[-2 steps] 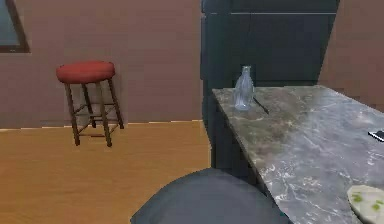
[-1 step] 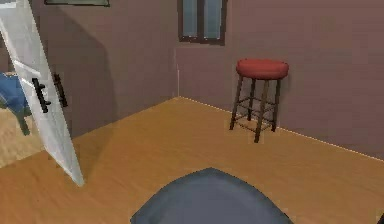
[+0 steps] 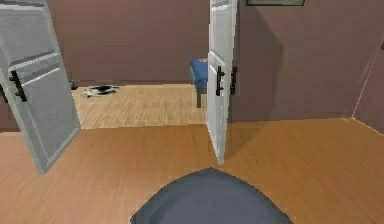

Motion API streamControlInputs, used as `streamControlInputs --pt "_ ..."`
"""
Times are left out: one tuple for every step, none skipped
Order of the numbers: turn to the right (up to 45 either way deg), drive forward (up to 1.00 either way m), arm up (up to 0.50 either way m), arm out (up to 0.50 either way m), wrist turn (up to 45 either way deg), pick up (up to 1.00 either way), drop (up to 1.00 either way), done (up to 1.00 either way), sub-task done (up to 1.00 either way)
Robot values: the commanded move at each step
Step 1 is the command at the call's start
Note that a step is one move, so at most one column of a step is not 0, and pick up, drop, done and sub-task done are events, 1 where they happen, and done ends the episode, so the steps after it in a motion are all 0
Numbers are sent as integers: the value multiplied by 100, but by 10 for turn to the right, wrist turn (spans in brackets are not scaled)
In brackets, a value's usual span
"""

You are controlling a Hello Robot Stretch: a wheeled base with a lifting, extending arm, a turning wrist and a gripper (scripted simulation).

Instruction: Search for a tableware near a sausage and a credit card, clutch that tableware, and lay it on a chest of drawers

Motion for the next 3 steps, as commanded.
streamControlInputs --pt "-30 0 0 0 0 0 0 0 0" --pt "0 10 0 0 0 0 0 0 0" --pt "-180 0 0 0 0 0 0 0 0"
